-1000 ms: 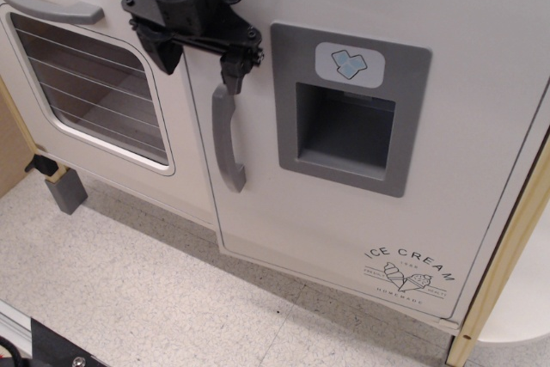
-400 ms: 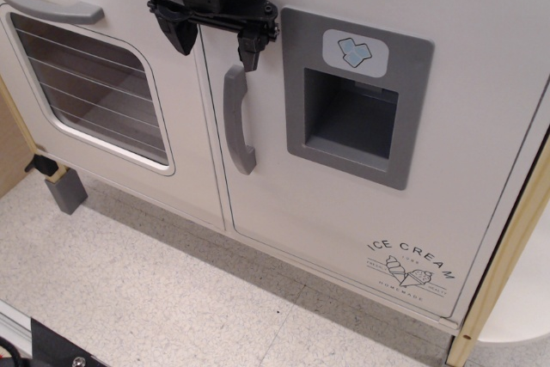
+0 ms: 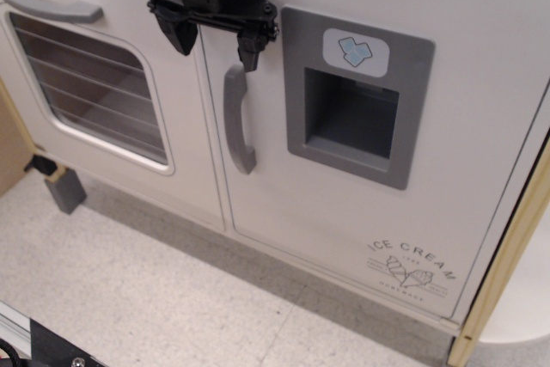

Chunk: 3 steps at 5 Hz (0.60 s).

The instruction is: Close fridge

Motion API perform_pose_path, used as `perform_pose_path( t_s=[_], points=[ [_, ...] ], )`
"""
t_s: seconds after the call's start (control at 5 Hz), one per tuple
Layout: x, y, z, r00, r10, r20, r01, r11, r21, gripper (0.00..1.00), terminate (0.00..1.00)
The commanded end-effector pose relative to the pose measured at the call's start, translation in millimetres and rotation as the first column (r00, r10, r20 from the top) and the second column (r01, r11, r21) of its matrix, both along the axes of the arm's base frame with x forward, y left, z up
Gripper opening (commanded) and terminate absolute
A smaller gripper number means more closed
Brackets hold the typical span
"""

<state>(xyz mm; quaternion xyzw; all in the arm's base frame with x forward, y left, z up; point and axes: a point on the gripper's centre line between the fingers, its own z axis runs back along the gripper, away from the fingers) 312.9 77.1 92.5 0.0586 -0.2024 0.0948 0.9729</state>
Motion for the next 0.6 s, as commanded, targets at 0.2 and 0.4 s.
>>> perform_pose_path(
  t_s=[0.2, 0.4],
  points=[
    [-17.1, 1.8, 11.7, 0.999, -0.042, -0.006, 0.043, 0.998, 0.047, 1.00, 0.00],
    [-17.1, 1.8, 11.7, 0.999, -0.042, -0.006, 0.043, 0.998, 0.047, 1.00, 1.00]
  ],
)
